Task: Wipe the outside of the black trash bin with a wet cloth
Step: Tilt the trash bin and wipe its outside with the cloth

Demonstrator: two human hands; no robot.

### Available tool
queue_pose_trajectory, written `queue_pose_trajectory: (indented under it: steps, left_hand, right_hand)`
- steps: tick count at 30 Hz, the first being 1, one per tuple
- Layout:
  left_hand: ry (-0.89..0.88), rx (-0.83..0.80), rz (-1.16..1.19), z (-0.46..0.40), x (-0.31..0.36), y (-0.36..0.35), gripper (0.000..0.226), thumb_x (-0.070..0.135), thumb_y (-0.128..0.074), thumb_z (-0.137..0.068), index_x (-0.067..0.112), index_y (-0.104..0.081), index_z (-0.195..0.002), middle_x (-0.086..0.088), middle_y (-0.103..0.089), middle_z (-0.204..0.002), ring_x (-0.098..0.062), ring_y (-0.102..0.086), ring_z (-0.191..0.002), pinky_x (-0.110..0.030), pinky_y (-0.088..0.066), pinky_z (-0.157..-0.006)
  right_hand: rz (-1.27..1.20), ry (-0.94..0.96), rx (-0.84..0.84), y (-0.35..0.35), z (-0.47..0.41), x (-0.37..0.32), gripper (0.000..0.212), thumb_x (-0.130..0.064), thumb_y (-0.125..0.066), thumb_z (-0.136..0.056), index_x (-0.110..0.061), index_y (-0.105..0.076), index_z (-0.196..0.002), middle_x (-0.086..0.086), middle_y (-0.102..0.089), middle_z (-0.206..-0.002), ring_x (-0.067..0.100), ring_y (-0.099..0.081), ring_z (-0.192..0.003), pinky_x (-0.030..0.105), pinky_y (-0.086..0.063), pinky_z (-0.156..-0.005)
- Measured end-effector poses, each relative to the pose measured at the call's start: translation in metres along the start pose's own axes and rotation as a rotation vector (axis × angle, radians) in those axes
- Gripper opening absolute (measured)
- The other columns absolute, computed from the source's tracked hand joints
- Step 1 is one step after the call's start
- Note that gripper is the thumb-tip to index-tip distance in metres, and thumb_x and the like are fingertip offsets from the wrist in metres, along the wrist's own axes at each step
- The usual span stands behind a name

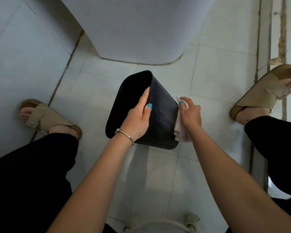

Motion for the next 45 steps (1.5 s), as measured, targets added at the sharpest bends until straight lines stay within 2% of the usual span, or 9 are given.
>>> queue_pose_trajectory:
  steps: [3,10,13,16,19,23,31,40,45]
  left_hand:
    - [-0.005,-0.016,-0.016,0.000,0.003,0.001,0.055,0.030,-0.033,-0.103,0.038,-0.009,-0.152,-0.015,-0.060,-0.105,0.008,-0.029,-0.068,-0.011,-0.025,-0.066]
    - [0.017,-0.010,0.027,-0.001,0.000,-0.001,0.055,0.028,-0.033,-0.103,0.038,-0.009,-0.152,0.027,-0.025,-0.079,0.009,-0.030,-0.067,-0.011,-0.025,-0.065]
    - [0.036,-0.010,0.056,0.001,0.000,0.001,0.055,0.028,-0.034,-0.103,0.042,-0.010,-0.150,0.024,-0.040,-0.081,0.008,-0.035,-0.068,-0.012,-0.028,-0.068]
    - [0.043,-0.007,0.098,0.004,0.007,0.004,0.053,0.028,-0.034,-0.103,0.041,-0.014,-0.150,-0.007,-0.063,-0.103,-0.002,-0.051,-0.072,-0.015,-0.035,-0.074]
    - [0.043,-0.023,0.130,0.006,0.011,0.003,0.051,0.028,-0.032,-0.104,0.033,-0.015,-0.152,-0.002,-0.052,-0.137,-0.003,-0.055,-0.105,-0.008,-0.033,-0.087]
    - [0.039,0.011,0.183,0.005,0.002,0.011,0.050,0.029,-0.029,-0.104,0.028,-0.017,-0.153,0.011,-0.026,-0.155,-0.006,-0.024,-0.142,-0.017,-0.019,-0.110]
    - [0.029,-0.015,0.198,0.007,0.010,0.007,0.049,0.027,-0.029,-0.105,0.025,-0.017,-0.152,0.012,-0.021,-0.157,0.002,-0.018,-0.139,-0.020,-0.015,-0.116]
    - [0.057,0.006,0.249,0.006,0.010,0.001,0.058,0.047,-0.023,-0.096,0.032,-0.017,-0.152,0.023,-0.024,-0.150,0.012,-0.021,-0.132,-0.010,-0.015,-0.108]
    - [0.194,0.026,0.324,0.013,0.016,0.005,0.048,0.048,-0.017,-0.102,0.035,-0.039,-0.143,0.015,-0.051,-0.128,0.008,-0.050,-0.111,-0.009,-0.036,-0.091]
  right_hand:
    - [-0.028,-0.006,0.030,-0.001,0.006,0.003,0.030,-0.045,-0.038,-0.101,-0.046,-0.054,-0.126,0.006,-0.042,-0.126,0.030,-0.056,-0.098,0.036,-0.046,-0.088]
    - [-0.132,0.256,-0.026,0.001,0.039,-0.056,0.027,-0.045,-0.040,-0.100,-0.051,-0.054,-0.122,0.002,-0.040,-0.124,0.017,-0.051,-0.091,0.028,-0.041,-0.086]
    - [-0.190,0.383,-0.034,-0.004,0.062,-0.073,0.028,-0.044,-0.040,-0.101,-0.049,-0.051,-0.126,-0.003,-0.037,-0.120,0.003,-0.050,-0.083,0.015,-0.040,-0.073]
    - [-0.230,0.423,-0.016,-0.010,0.077,-0.074,0.029,-0.043,-0.041,-0.101,-0.046,-0.050,-0.129,-0.005,-0.034,-0.120,0.001,-0.051,-0.085,0.010,-0.040,-0.069]
    - [-0.194,0.411,0.013,-0.012,0.074,-0.066,0.031,-0.043,-0.040,-0.102,-0.046,-0.048,-0.131,-0.003,-0.036,-0.128,0.007,-0.053,-0.087,0.011,-0.040,-0.066]
    - [-0.119,0.270,0.019,-0.018,0.061,-0.036,0.031,-0.044,-0.039,-0.101,-0.049,-0.046,-0.132,-0.003,-0.036,-0.133,0.018,-0.055,-0.095,0.025,-0.049,-0.077]
    - [-0.138,-0.077,0.089,-0.012,0.040,0.001,0.030,-0.045,-0.034,-0.102,-0.050,-0.046,-0.129,0.004,-0.042,-0.125,0.031,-0.057,-0.098,0.036,-0.045,-0.083]
    - [-0.126,0.159,0.022,-0.014,0.090,-0.040,0.034,-0.043,-0.041,-0.101,-0.046,-0.046,-0.134,0.001,-0.038,-0.135,0.014,-0.045,-0.090,0.027,-0.038,-0.080]
    - [-0.285,0.318,-0.043,-0.018,0.139,-0.065,0.030,-0.045,-0.043,-0.099,-0.051,-0.051,-0.127,-0.010,-0.039,-0.119,0.001,-0.052,-0.083,0.007,-0.039,-0.073]
Point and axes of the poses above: each hand's wrist, its own z-axis away from the middle knuckle, its own y-axis out of the back of the hand, x = y × z, the point moved 1 cm from there along -z, towards the middle knuckle
